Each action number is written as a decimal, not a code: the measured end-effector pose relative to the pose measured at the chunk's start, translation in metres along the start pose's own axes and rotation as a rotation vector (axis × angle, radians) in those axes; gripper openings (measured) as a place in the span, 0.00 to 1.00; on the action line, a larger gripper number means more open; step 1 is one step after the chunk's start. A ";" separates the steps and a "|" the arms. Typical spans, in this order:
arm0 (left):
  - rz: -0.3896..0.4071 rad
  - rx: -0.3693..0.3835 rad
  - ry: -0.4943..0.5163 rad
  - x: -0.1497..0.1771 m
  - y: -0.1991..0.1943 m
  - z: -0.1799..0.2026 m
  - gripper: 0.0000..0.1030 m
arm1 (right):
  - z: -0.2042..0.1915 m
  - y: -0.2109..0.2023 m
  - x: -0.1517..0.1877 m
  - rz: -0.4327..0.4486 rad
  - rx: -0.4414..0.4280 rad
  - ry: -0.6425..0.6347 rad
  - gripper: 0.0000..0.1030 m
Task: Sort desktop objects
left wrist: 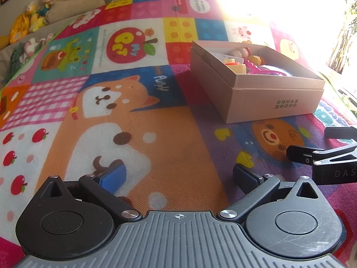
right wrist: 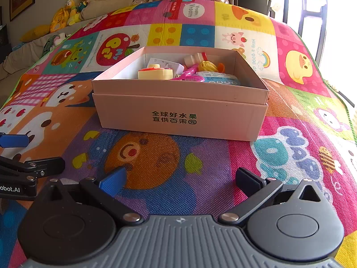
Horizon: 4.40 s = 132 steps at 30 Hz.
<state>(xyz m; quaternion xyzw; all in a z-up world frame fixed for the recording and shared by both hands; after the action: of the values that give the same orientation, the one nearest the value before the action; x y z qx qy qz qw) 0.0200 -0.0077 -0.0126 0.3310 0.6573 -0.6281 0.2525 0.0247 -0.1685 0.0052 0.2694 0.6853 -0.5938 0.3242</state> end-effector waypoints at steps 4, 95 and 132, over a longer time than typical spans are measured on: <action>-0.004 -0.005 0.005 0.000 0.000 0.002 1.00 | 0.001 0.000 0.000 0.000 -0.001 0.001 1.00; -0.008 0.054 0.057 0.004 -0.005 0.002 1.00 | 0.000 0.000 0.000 0.000 0.000 0.001 1.00; -0.017 0.025 0.010 0.001 -0.003 0.002 1.00 | 0.000 0.000 0.000 0.000 0.000 0.001 1.00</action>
<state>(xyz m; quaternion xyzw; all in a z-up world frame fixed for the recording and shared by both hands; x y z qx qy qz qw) 0.0168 -0.0096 -0.0119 0.3314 0.6535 -0.6369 0.2397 0.0250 -0.1683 0.0052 0.2695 0.6855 -0.5938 0.3239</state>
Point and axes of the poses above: each gripper's, at about its wrist camera, not at the fingertips, and y roughly the way its jaws point, z to its right, x to its underside, the point moved 3 cm from there along y, roughly the way its jaws point, and after that the axes turned 6 degrees about y, right-handed, at the moved point
